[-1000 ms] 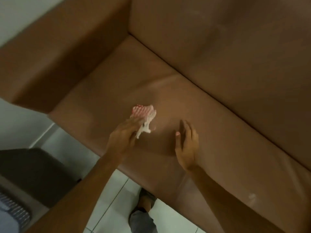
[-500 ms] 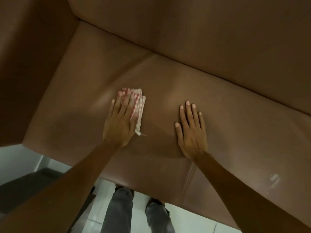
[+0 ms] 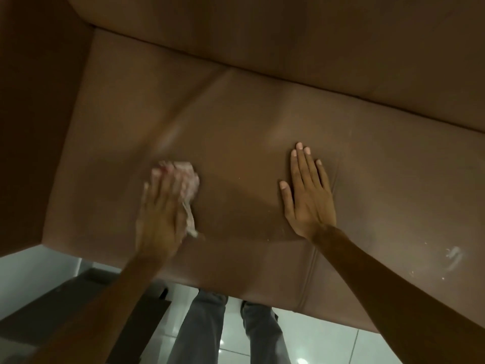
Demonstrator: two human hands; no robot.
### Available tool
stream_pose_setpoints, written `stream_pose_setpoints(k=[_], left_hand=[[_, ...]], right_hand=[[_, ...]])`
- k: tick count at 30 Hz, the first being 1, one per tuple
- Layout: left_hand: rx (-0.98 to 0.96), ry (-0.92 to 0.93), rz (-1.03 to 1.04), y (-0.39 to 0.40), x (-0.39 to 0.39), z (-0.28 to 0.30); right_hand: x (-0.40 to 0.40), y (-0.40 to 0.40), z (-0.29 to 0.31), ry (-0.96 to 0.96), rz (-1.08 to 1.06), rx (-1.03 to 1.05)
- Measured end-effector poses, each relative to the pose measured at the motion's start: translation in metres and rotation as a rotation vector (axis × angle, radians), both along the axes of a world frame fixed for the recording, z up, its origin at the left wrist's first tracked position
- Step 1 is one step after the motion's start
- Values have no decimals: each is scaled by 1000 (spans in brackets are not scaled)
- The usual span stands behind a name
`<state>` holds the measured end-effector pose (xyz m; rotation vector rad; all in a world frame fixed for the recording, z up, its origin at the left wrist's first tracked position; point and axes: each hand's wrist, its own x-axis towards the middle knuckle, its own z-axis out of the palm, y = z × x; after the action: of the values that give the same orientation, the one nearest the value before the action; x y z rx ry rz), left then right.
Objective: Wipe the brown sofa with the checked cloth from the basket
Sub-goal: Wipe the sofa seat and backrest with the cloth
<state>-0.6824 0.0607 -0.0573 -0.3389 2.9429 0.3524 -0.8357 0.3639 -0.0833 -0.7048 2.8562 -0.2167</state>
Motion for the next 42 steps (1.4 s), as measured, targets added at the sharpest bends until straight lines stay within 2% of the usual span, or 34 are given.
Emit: stream_pose_setpoints(k=[3, 6, 11, 13, 15, 18, 22, 24, 26, 30, 32, 34, 39, 42], left_hand=[[-33, 109, 122, -27, -75, -1], [-33, 170, 54, 15, -99, -7], [143, 60, -88, 139, 16, -12], [169, 7, -100, 155, 55, -6], [148, -28, -169, 143, 57, -3], [130, -23, -241, 116, -6, -2], [123, 110, -219, 103, -115, -3], [77, 135, -166, 117, -129, -7], [66, 116, -156, 138, -100, -11], [136, 45, -380, 173, 20, -18], [106, 12, -388, 183, 60, -17], [81, 33, -343, 187, 56, -18], [73, 81, -179, 195, -32, -16], [83, 95, -167, 195, -43, -19]], right_hand=[[1, 1, 2, -1, -2, -20], [1, 0, 5, 2, -6, -63], [-9, 13, 8, 9, 36, -114], [-10, 21, 9, 15, -7, -82], [-5, 24, 10, 16, -91, -55], [1, 23, 10, 21, -164, -44], [7, 27, 9, 5, -171, -91], [4, 34, 5, 14, -155, -146], [3, 42, 3, 32, -133, -213], [3, 46, -2, 31, -119, -253], [3, 45, -1, 29, -115, -239], [5, 44, 0, 36, -111, -231], [7, 44, 1, 4, -120, -261], [5, 48, -1, 13, -120, -265]])
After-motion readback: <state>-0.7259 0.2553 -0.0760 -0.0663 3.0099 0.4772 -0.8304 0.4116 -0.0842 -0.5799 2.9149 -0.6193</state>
